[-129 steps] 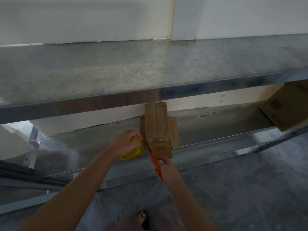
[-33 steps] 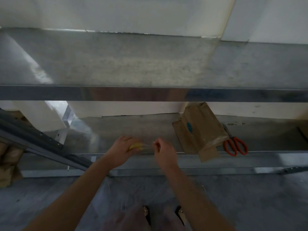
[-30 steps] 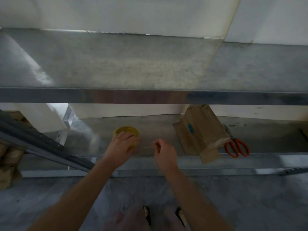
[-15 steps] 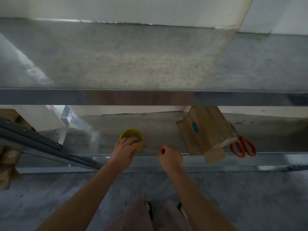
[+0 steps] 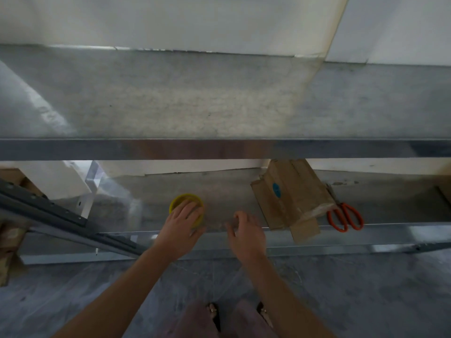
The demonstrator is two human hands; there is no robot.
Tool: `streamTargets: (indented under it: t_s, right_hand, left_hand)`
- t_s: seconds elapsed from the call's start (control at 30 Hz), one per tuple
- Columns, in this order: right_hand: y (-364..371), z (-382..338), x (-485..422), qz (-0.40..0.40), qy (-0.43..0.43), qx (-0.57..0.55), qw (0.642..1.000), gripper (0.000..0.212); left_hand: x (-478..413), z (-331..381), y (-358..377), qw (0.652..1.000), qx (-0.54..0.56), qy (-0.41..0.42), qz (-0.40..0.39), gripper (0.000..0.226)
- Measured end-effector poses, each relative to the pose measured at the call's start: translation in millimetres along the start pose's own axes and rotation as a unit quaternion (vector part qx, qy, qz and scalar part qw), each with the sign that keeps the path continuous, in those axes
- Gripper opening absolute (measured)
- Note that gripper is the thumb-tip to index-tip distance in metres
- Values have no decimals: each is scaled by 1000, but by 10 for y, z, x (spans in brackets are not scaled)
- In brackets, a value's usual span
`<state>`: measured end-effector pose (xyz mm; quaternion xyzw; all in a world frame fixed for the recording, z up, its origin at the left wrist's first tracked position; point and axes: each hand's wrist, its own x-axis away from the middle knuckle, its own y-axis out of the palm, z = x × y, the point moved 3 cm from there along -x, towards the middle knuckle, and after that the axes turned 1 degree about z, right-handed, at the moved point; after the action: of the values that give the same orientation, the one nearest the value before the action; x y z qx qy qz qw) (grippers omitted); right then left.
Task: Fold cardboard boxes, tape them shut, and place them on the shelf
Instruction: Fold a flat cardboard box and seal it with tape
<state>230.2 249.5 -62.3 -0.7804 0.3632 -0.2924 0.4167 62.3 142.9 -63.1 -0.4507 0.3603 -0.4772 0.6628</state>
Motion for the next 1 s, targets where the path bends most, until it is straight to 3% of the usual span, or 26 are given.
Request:
streamTargets:
  t_s: [0.2, 0.37, 0.5, 0.63, 0.77, 0.87, 0.93, 1.0]
  right_hand:
    - [-658, 176, 213, 193, -182, 108, 958, 52]
    - [-1203, 777, 245, 234, -160, 148, 948, 54]
    - [-1462, 1397, 165, 217, -111, 138, 960, 53]
    - [-1654, 1740, 61, 157, -94, 113, 977, 57]
    - [-1627, 1894, -115, 31, -68, -77, 994, 54]
    - [-1591, 1857, -125, -10, -46, -215, 975, 52]
    - [-1562, 1830, -78, -7, -26, -267, 963, 50]
    - [-1535, 1817, -24, -5, -22, -281, 959, 50]
  left_hand:
    - [-284, 821, -206, 997, -51, 59, 30, 64]
    - [-460, 1525, -83, 998, -37, 45, 16, 71]
    - [-517, 2047, 122, 1000, -10, 19, 7, 73]
    - [-547, 2398, 259, 998, 10, -32, 46, 67]
    - [-618, 2551, 383, 978, 161, -130, 26, 63]
    - [-621, 2654, 433, 908, 341, -238, 46, 62]
    - [-622, 2674, 422, 886, 368, -277, 56, 64]
    - [-614, 2665, 392, 906, 321, -275, 36, 68]
